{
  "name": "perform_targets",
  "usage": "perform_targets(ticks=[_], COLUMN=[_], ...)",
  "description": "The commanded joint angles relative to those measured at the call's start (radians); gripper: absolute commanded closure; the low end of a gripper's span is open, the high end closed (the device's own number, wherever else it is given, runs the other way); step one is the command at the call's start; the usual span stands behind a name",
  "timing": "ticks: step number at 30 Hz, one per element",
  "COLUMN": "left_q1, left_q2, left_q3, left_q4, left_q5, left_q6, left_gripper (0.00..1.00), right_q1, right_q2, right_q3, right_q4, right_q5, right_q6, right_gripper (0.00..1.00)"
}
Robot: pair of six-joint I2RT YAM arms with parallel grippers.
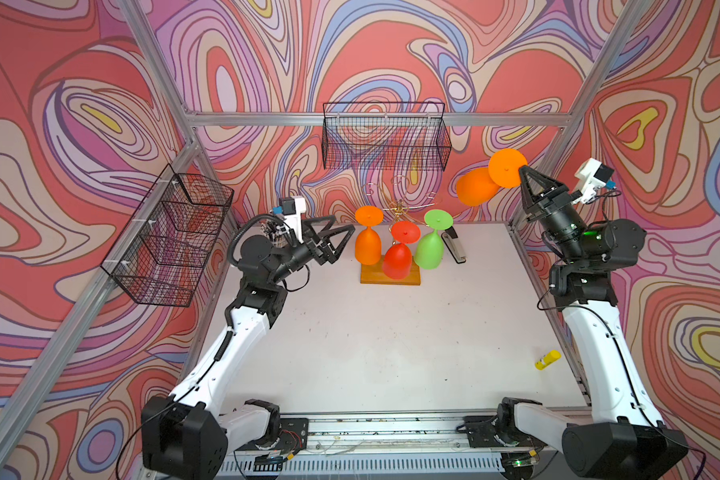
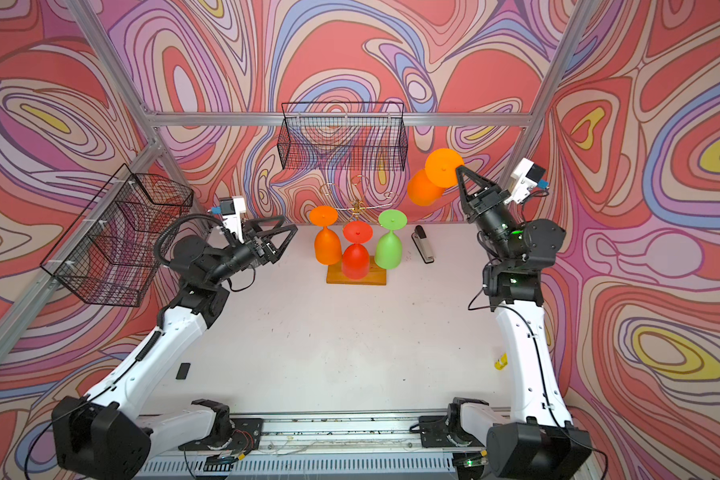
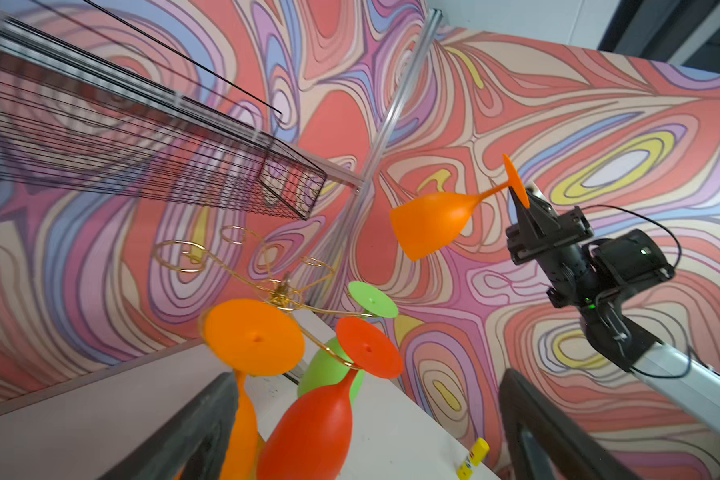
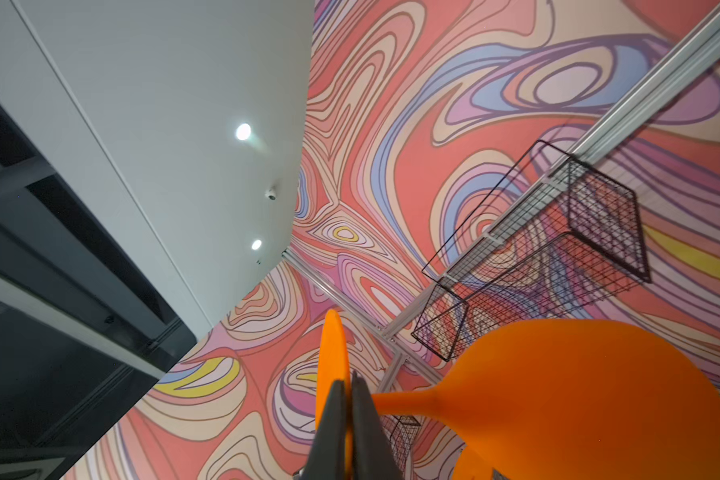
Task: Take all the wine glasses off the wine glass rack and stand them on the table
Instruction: 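Bring the orange glass toward the left gripper while the left arm reaches up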
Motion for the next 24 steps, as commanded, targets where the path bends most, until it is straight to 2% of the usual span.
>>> perform_targets(ticks=[1, 5, 10, 16, 21, 24], left_q1=[-0.049, -0.100, -0.118, -0.118, -0.118, -0.117], left_q2=[0.072, 0.182, 0.339, 0.481, 0.513, 0.528], left_q3=[0.113, 0.210, 0.297, 0.412, 0.452, 0.467], left_q4=[0.050, 0.137, 0.416, 0.587, 0.558, 0.538], left_q5=[0.139, 0.190, 0.235, 0.267, 0.279, 0.284], left_q6=[-0.020, -0.066, -0.272, -0.420, -0.388, -0.364], left_gripper=[0.04, 0.04, 0.04, 0.05, 0.09, 0.10], right_q1=[0.009, 0.032, 0.127, 0.238, 0.258, 0.273], right_q2=[-0.006, 0.026, 0.085, 0.176, 0.232, 0.244], right_q3=[0.055, 0.058, 0.051, 0.078, 0.078, 0.080], right_q4=[0.173, 0.290, 0.396, 0.496, 0.602, 0.616], right_q5=[-0.036, -0.041, -0.038, -0.039, -0.029, -0.034], right_q6=[0.086, 0.163, 0.181, 0.188, 0.256, 0.256], right_gripper=[1.00, 1.00, 1.00, 1.00, 1.00, 1.00])
